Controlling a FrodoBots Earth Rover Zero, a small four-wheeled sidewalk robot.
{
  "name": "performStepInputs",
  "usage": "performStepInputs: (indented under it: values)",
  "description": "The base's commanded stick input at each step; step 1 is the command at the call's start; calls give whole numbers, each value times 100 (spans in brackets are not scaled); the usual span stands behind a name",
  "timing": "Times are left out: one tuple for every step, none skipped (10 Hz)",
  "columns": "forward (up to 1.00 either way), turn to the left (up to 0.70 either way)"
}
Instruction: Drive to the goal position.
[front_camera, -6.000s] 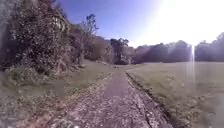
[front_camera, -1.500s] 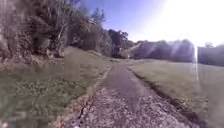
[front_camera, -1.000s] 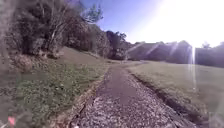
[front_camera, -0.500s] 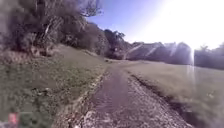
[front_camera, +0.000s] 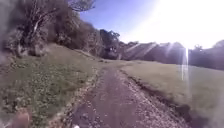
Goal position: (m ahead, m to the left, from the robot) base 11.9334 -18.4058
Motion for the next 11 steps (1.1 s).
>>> performStepInputs:
  values:
    - [100, 0]
    - [100, 1]
    - [100, 2]
    - [100, 2]
    - [100, 2]
    - [100, 2]
    - [100, 1]
    - [100, 0]
    - [100, 0]
    - [100, 0]
    - [100, 1]
